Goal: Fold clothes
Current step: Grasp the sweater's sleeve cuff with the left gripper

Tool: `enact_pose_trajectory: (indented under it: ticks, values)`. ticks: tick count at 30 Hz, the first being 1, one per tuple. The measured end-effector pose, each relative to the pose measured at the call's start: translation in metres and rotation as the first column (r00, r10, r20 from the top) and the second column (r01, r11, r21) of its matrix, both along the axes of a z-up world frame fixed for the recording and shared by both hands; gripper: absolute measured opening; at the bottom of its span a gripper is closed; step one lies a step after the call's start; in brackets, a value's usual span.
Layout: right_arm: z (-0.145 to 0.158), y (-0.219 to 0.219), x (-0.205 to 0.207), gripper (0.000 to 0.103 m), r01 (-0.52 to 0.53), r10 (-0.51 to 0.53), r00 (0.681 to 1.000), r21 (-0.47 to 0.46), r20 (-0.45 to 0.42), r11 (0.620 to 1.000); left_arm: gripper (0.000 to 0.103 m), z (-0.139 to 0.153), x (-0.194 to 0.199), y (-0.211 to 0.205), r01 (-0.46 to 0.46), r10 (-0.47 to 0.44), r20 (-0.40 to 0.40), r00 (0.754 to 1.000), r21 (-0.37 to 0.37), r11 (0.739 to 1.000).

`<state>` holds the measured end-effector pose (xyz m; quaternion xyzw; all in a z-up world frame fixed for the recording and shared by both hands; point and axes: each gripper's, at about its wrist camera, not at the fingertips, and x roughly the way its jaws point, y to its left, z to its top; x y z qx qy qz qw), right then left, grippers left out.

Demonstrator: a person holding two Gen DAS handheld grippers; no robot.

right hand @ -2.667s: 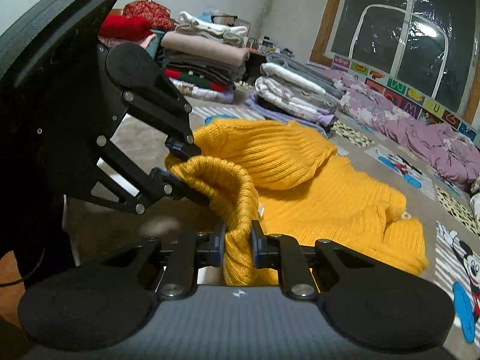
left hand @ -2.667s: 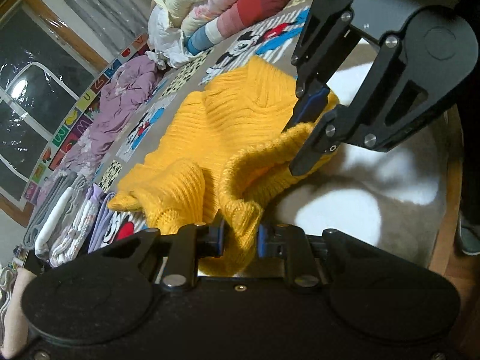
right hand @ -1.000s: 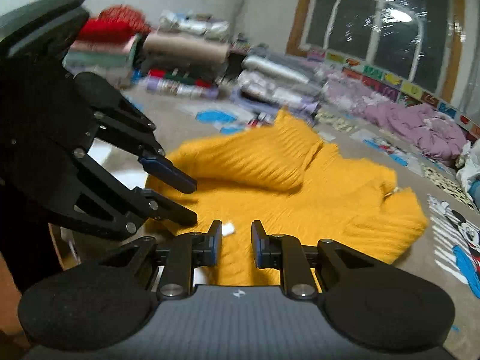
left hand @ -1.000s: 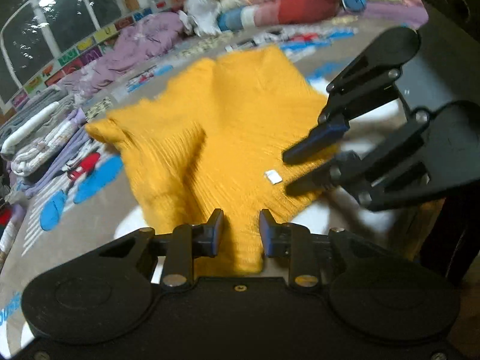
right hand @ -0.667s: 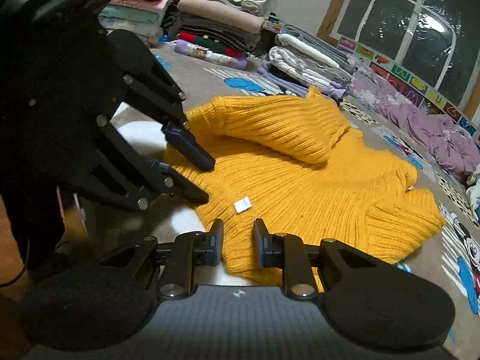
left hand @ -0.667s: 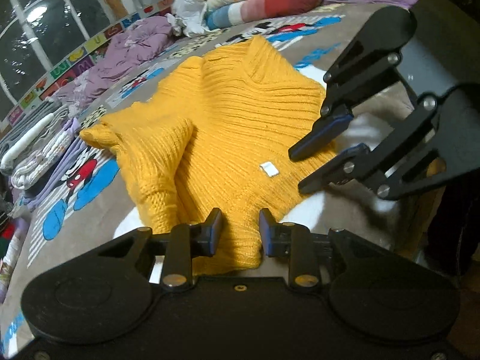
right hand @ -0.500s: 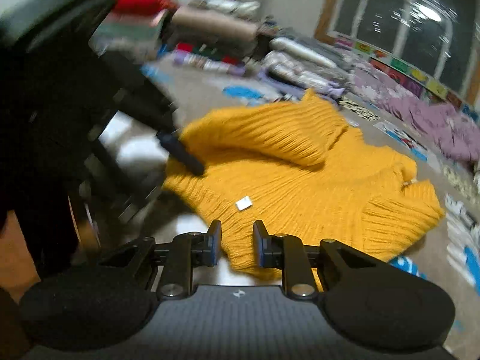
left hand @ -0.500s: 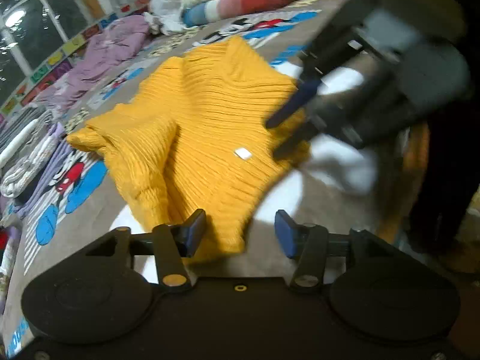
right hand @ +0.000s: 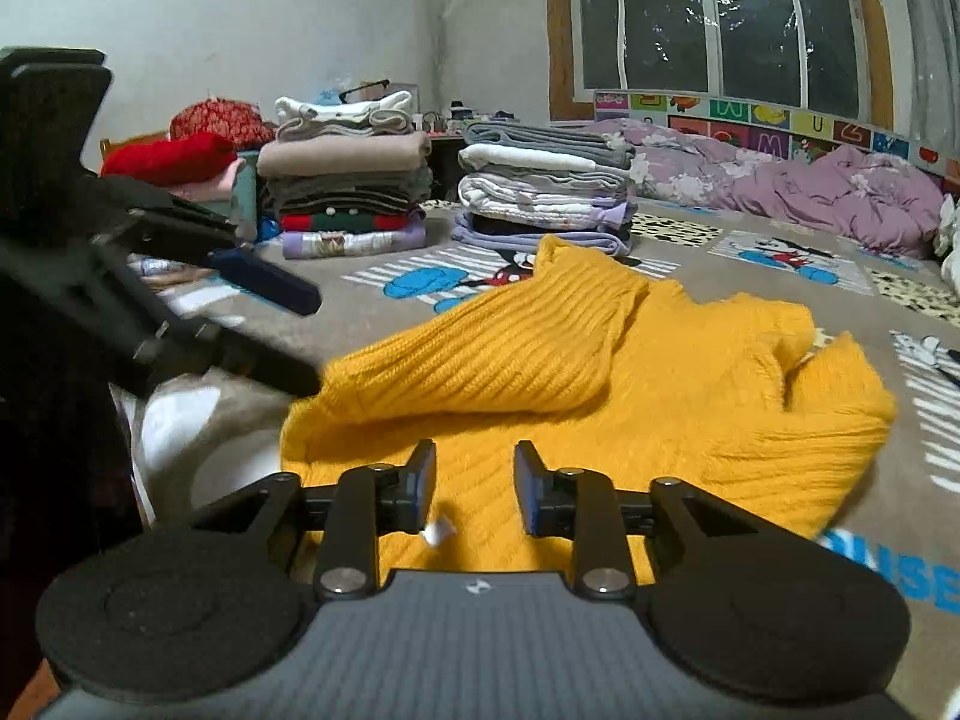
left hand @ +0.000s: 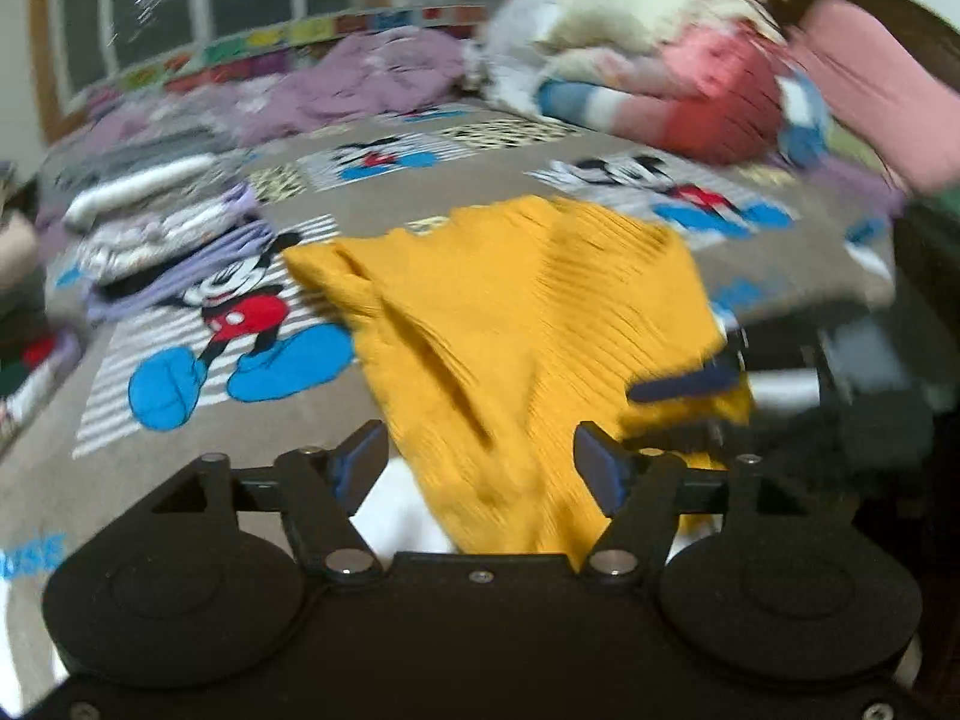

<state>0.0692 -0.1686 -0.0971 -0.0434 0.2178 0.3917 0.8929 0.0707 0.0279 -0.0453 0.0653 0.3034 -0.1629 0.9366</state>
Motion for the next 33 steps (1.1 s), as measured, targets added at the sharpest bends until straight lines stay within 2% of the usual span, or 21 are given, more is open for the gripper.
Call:
enact_pose_trajectory:
  ticks: [3, 14, 20, 27, 29, 31, 33]
  values:
    - [-0.003, 0.006, 0.009, 0.035, -0.018, 0.018, 1.000, 0.018, -0.025, 1.000, 0.069, 0.011, 0.024, 0.003, -0.055, 0.055, 0.001, 0.998, -0.044, 0.997]
    - [-0.012, 0.018, 0.026, 0.037, -0.071, 0.074, 0.995, 0.048, -0.062, 0.996, 0.068, 0.023, 0.128, -0.006, -0.113, 0.101, -0.073, 0.992, -0.190, 0.975]
    - [-0.021, 0.016, 0.032, 0.039, -0.073, 0.078, 0.992, 0.051, -0.098, 0.996, 0.063, 0.019, 0.180, -0.010, -0.173, 0.149, -0.146, 0.978, -0.174, 0.969]
    - [-0.026, 0.009, 0.037, 0.041, -0.078, 0.091, 0.986, 0.094, -0.143, 0.993, 0.062, -0.003, 0.222, -0.006, -0.263, 0.228, -0.248, 0.942, -0.120, 0.957]
    - [-0.027, 0.008, 0.039, 0.041, -0.078, 0.094, 0.983, 0.105, -0.157, 0.991, 0.056, -0.007, 0.230, -0.005, -0.274, 0.236, -0.265, 0.935, -0.116, 0.955]
    - [-0.029, 0.006, 0.039, 0.041, -0.076, 0.094, 0.982, 0.114, -0.166, 0.991, 0.037, -0.010, 0.236, -0.005, -0.274, 0.234, -0.283, 0.930, -0.111, 0.955]
    - [-0.030, 0.007, 0.040, 0.042, -0.074, 0.094, 0.980, 0.118, -0.174, 0.990, 0.030, -0.013, 0.241, -0.006, -0.265, 0.224, -0.294, 0.929, -0.110, 0.958]
